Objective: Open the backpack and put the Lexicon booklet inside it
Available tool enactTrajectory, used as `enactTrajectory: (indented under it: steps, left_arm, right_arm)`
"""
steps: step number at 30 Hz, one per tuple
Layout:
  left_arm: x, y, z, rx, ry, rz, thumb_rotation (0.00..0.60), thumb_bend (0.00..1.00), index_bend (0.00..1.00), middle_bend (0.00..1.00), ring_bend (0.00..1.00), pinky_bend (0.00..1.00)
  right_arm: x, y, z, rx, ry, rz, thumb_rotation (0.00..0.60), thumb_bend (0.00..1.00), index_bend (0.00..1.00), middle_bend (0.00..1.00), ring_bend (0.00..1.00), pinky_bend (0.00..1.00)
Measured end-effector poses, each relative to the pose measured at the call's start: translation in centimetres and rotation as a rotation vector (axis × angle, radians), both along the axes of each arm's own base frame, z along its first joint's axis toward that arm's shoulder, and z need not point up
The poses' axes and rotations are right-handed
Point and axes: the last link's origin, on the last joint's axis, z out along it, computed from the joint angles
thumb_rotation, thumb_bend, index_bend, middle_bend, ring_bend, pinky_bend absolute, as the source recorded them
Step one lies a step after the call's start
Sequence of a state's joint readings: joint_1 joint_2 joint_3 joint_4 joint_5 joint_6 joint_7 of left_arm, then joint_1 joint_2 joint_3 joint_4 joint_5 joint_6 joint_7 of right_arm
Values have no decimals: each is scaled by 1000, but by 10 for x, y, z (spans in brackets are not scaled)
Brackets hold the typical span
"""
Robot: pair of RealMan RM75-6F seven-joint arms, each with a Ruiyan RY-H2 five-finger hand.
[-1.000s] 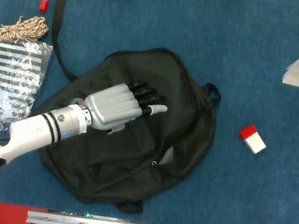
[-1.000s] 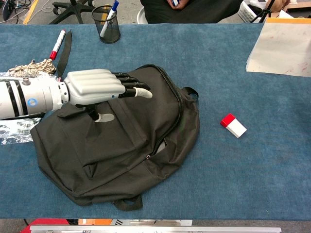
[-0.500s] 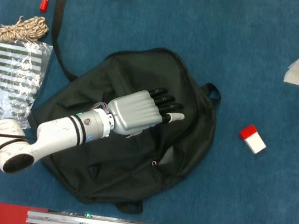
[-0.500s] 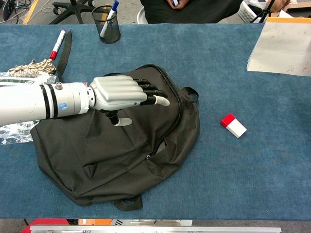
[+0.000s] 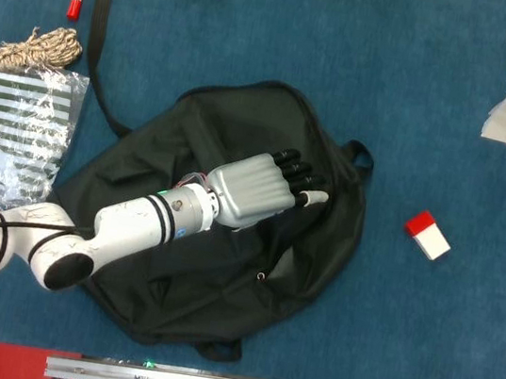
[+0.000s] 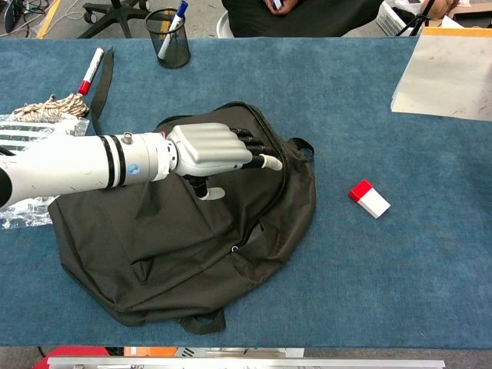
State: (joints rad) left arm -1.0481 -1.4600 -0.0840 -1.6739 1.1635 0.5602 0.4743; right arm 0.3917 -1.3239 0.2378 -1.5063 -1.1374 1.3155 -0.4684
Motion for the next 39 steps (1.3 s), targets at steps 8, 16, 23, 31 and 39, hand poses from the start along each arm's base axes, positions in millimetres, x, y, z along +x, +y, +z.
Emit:
enactTrajectory:
  steps: [8,16,23,31,39]
  left_arm:
    - [11,2,-11,18,26,-13,600,366,0,0,0,54]
    - [17,3,-21,39,62,-13,600,366,1,0,0,56]
    - [15,5,-25,121,102,-47,600,380,136,0,0,66]
    - [8,-5,-26,156,148,-77,600,381,184,0,47,131]
    - [19,-9,-19,138,83,-51,600,382,73,0,46,140]
  right_arm:
    - [-1,-1,-1,1,1,-4,600,521,767,558,418,552]
    - [-1,-1,-1,-2,0,-7,600,520,773,559,418,552]
    - [-3,0,2,-9,-4,-11,600,521,773,559,418,552]
    - [-3,1,2,-10,-8,-9,600,520,774,560,419,552]
    - [-3,4,5,-18,-12,-11,600,521,774,561,419,552]
